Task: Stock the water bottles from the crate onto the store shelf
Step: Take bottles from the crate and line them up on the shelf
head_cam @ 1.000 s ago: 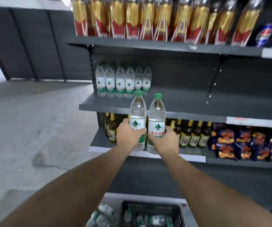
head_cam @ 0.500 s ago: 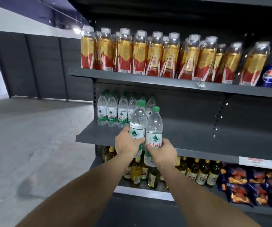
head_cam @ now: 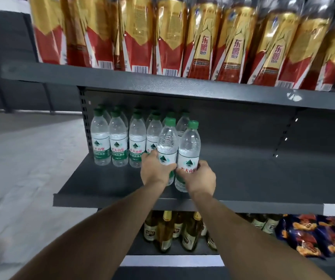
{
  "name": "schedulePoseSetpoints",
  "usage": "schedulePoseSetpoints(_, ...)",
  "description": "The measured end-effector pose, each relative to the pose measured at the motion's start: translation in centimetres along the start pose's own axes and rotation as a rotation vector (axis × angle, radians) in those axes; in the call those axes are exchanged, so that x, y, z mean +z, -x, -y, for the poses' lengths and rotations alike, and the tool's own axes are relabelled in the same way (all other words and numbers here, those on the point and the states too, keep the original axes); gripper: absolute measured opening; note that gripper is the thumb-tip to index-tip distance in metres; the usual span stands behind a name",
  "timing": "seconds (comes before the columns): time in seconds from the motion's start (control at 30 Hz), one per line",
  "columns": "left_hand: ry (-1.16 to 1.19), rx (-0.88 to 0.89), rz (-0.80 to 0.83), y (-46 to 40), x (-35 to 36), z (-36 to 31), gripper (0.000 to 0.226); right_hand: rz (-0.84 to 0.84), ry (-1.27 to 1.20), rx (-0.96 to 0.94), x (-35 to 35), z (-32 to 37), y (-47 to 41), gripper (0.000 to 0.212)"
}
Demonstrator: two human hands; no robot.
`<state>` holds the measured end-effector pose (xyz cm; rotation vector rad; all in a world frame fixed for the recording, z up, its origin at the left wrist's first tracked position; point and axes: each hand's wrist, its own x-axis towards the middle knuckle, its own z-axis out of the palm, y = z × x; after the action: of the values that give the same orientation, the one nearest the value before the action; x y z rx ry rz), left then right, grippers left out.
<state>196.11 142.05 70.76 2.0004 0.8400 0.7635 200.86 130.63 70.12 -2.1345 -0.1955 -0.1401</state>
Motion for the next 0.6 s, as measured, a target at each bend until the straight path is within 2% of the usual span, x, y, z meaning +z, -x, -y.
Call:
schedulePoseSetpoints(0.27, -0.076, 0.045, -0.121, -2.0, 4.3, 1.6, 0.070, 0.004, 0.006, -0.028, 2.5, -2.6, -3.9, 0.048)
schedulePoseSetpoints(0.5, -0.034, 0.035, -0.170, -2.8, 7.2, 1.7, 0.068, 0.002, -0.039, -0.038, 3.5, -4.0, -6.1, 0.051)
schedulePoseSetpoints(0.6, -0.019, 0.046, -0.176, -3.6, 7.9, 1.7, 0.075, 0.008, -0.092, -0.029, 4.0, -4.1, -7.1, 0.050)
